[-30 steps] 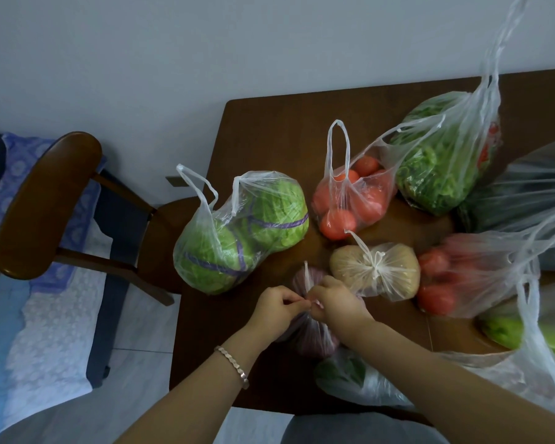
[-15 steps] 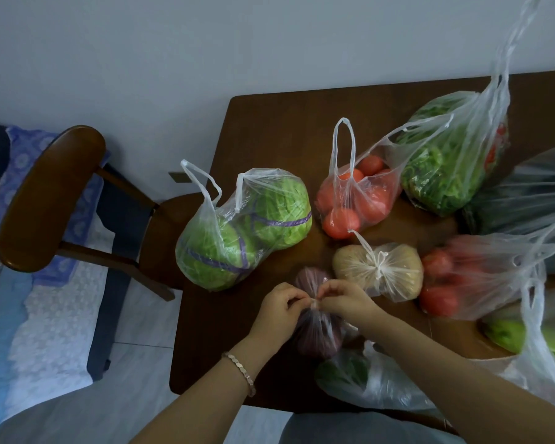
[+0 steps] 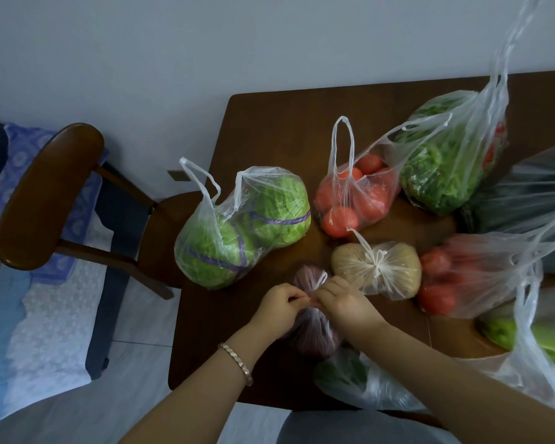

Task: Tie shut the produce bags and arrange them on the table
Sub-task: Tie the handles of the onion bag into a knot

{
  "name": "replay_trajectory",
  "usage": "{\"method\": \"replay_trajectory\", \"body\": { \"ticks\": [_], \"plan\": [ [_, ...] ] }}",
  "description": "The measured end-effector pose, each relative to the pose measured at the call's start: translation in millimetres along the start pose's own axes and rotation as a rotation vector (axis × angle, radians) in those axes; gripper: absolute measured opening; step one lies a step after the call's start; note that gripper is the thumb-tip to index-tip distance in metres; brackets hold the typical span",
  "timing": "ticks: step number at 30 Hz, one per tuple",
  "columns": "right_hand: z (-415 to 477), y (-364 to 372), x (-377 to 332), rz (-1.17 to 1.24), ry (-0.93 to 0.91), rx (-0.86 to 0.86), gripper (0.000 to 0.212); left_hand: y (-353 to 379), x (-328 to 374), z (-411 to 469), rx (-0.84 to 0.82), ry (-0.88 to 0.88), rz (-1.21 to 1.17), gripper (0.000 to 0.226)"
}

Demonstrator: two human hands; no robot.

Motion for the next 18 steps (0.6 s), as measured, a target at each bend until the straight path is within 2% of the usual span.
{"method": "replay_trajectory", "body": {
  "ticks": [4, 7, 11, 13, 15, 18],
  "plan": [
    [3.7, 1.3, -3.6, -0.299, 0.000, -0.081, 0.025, -3.7, 1.3, -3.3, 0.016, -0.007, 0.011, 0.012],
    [8.2, -7.7, -5.0, -0.379, -0.049, -0.070, 0.022, -9.6, 11.2, -5.8, 0.035, 0.055, 0.093, 0.010],
    [12.9, -15.4, -9.0, -0.366, -0.125, -0.103, 0.012, -18.3, 26.6, -5.1, 0.037, 0.133, 0.337, 0.014],
    [8.0, -15.6, -10.3, -0.325, -0.142, -0.111, 0.017, -21.1, 28.4, -3.2, 0.042, 0.104, 0.373, 0.015],
    [1.7, -14.6, -11.2, -0.304, -0.146, -0.127, 0.009, -19.6, 27.9, -3.3, 0.056, 0.072, 0.435, 0.018],
    [-5.8, -9.3, -10.9, -0.230, -0.081, -0.160, 0.020, -11.5, 26.2, -4.3, 0.078, 0.104, 0.583, 0.022]
  ]
}}
Point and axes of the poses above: each hand's wrist, its own z-axis towards the middle knuckle, its own y-axis out of the palm, x = y × z, the point moved 4 cm from there along z, towards the middle knuckle, and after that the axes turned 4 degrees about -x, right-handed, at the moved point
